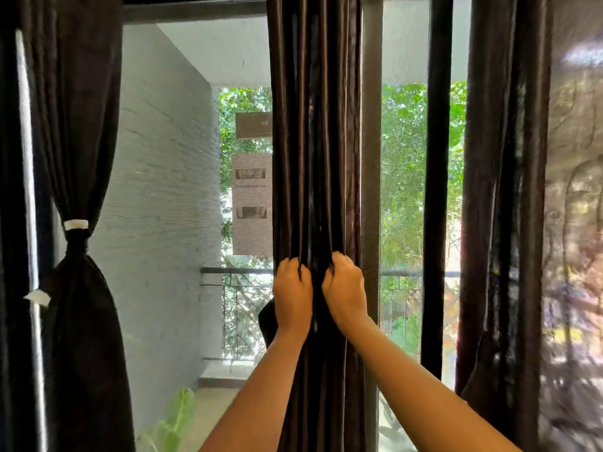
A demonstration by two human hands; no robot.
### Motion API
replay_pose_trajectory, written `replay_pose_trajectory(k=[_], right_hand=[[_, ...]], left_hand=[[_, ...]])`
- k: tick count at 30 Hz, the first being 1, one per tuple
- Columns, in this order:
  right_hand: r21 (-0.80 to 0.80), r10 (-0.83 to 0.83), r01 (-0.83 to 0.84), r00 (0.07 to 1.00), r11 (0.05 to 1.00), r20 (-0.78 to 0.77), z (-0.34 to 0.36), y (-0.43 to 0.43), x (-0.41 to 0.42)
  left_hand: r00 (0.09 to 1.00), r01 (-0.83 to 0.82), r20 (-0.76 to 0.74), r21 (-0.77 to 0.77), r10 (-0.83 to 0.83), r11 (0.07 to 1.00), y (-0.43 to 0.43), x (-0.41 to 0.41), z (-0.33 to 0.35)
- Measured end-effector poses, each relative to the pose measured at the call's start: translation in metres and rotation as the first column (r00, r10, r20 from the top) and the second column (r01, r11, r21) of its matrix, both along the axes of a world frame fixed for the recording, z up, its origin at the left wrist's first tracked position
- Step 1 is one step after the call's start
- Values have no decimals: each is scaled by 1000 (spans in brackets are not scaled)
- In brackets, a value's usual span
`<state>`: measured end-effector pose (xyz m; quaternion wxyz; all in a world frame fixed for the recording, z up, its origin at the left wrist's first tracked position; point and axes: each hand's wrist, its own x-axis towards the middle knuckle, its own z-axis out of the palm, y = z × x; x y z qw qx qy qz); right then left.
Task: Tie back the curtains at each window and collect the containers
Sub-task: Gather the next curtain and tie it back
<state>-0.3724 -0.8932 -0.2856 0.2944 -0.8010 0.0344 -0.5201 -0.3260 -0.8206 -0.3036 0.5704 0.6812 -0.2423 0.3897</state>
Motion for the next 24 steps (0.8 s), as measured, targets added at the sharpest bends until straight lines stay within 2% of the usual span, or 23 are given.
replay_pose_trajectory(k=[4, 7, 12, 15, 20, 24], right_hand=[[39, 63, -63, 998, 997, 10, -4, 14, -7], [25, 74, -74, 997, 997, -8, -8, 21, -14], [10, 57, -56, 997, 998, -55, -45, 25, -16], [1, 77, -78, 995, 997, -69, -72, 34, -23], [102, 132, -127, 990, 987, -45, -81, 45, -32], [35, 97, -95, 993, 995, -66, -85, 46, -38]], left_hand=[[997, 74, -11, -3, -74, 997, 0, -15, -6], [985, 149, -85, -31, -151, 988, 4, -22, -14], [1000, 16, -5, 157, -16, 988, 20, -23, -42], [999, -31, 24, 123, 28, 992, 29, -28, -45], [999, -34, 33, 156, 29, 987, 33, -44, -51], [998, -43, 44, 176, 36, 983, 37, -55, -51]])
